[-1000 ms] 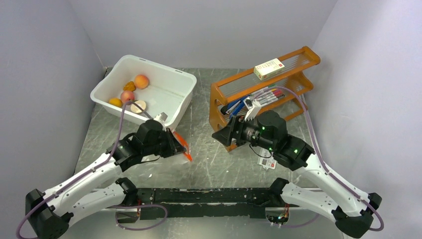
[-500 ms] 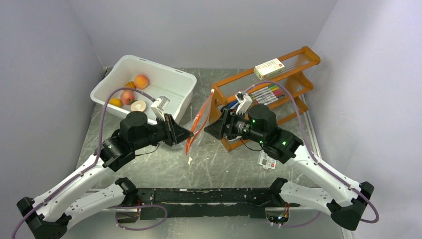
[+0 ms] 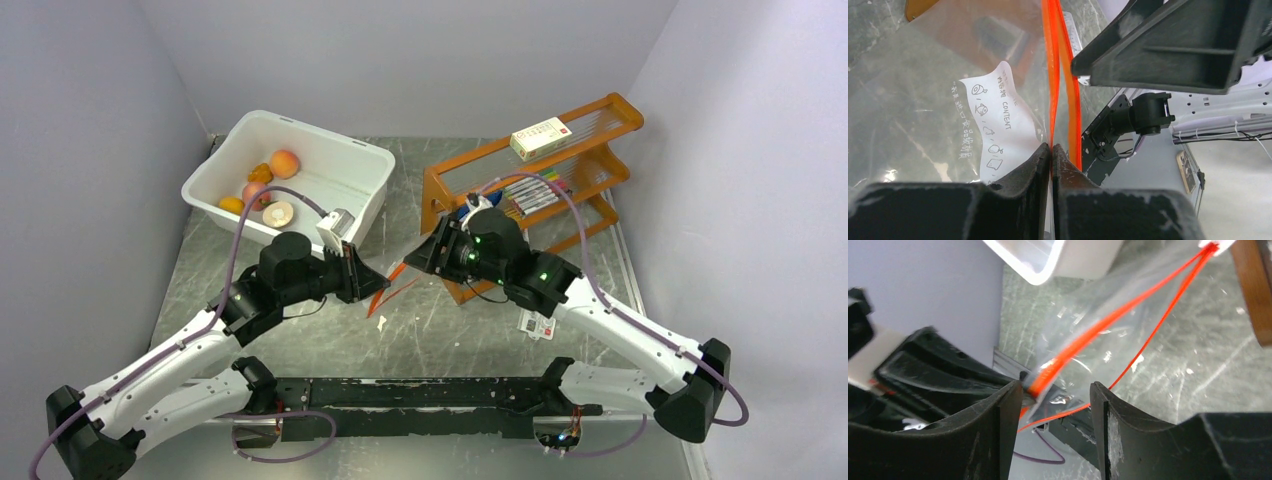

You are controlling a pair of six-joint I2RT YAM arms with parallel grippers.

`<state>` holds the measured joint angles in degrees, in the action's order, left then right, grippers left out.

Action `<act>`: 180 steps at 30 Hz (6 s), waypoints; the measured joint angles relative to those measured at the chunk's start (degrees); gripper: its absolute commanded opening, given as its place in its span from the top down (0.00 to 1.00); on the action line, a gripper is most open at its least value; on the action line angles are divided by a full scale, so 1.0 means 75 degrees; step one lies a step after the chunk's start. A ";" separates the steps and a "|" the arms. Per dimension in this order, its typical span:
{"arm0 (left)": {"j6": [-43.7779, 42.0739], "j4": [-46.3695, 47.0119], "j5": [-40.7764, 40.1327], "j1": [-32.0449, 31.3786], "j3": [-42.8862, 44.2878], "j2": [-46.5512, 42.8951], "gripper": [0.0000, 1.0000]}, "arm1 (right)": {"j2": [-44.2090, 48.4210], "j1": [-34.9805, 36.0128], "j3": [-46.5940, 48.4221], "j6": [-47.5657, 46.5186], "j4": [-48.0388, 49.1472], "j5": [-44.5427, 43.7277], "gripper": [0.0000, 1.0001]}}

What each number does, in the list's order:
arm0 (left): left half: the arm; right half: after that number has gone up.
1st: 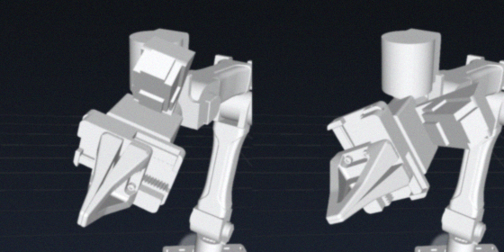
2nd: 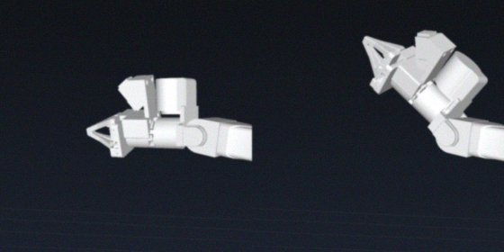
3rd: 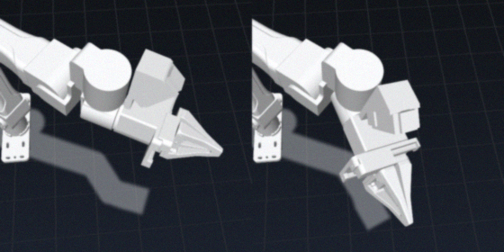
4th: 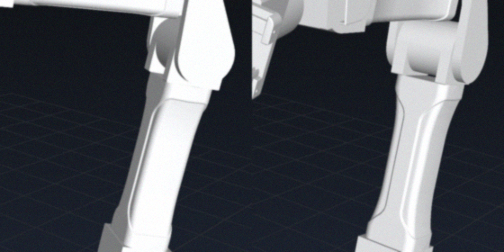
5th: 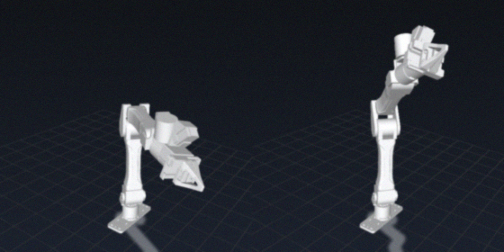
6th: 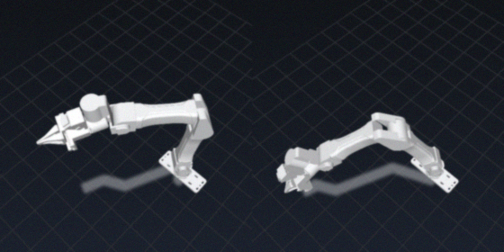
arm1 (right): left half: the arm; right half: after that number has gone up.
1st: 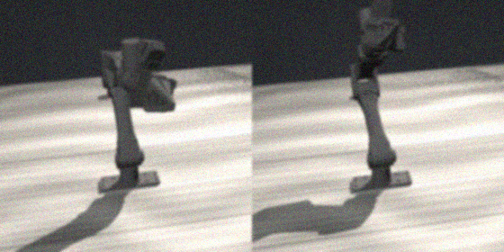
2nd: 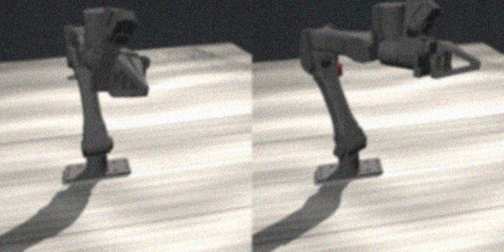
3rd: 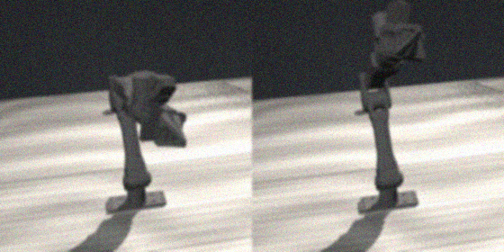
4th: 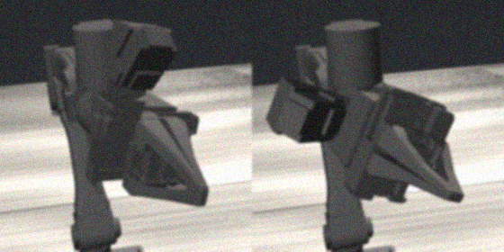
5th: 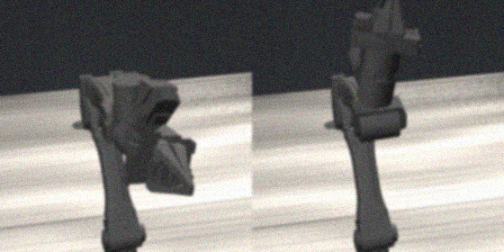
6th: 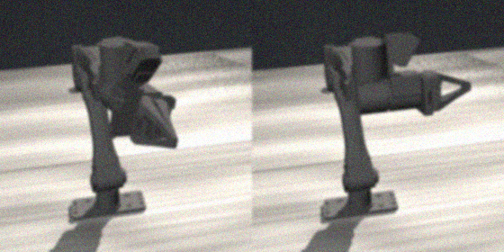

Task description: Place the food in the zip-top bag and seal the zipper

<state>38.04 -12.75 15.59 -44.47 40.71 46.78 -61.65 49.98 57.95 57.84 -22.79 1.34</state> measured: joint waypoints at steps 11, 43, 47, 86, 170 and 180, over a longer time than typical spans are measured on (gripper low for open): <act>-0.0017 0.0122 -0.0006 0.0000 -0.0236 0.0017 0.93 | 0.0828 0.0111 -0.1259 0.2151 -0.0490 -0.1096 0.47; 0.0664 0.0245 0.0029 0.0000 -0.0574 -0.0813 0.31 | 0.0679 0.0111 -0.1475 0.1338 0.0219 -0.1807 1.00; 0.0507 -0.0015 -0.0020 0.0000 -0.0125 -0.0976 0.22 | 0.1122 0.0111 -0.1107 0.0487 0.0111 -0.1918 1.00; -0.0997 -0.0551 -0.1137 0.0000 0.1070 0.1230 0.42 | -0.0224 0.0612 0.0221 0.0175 0.0481 -0.1294 1.00; -0.0463 -0.1821 -0.4135 -0.0157 0.1568 0.0323 0.93 | 0.0262 0.1399 0.0323 0.1008 -0.2270 -0.3491 1.00; -0.0530 -0.1355 -0.2206 -0.0163 0.1174 0.0720 0.62 | 0.0149 0.1396 0.1014 -0.0571 -0.2092 -0.2664 1.00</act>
<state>34.06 -22.92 -0.95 -45.69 49.52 52.18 -60.53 60.45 65.56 53.56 -38.48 -18.63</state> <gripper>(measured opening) 0.241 0.006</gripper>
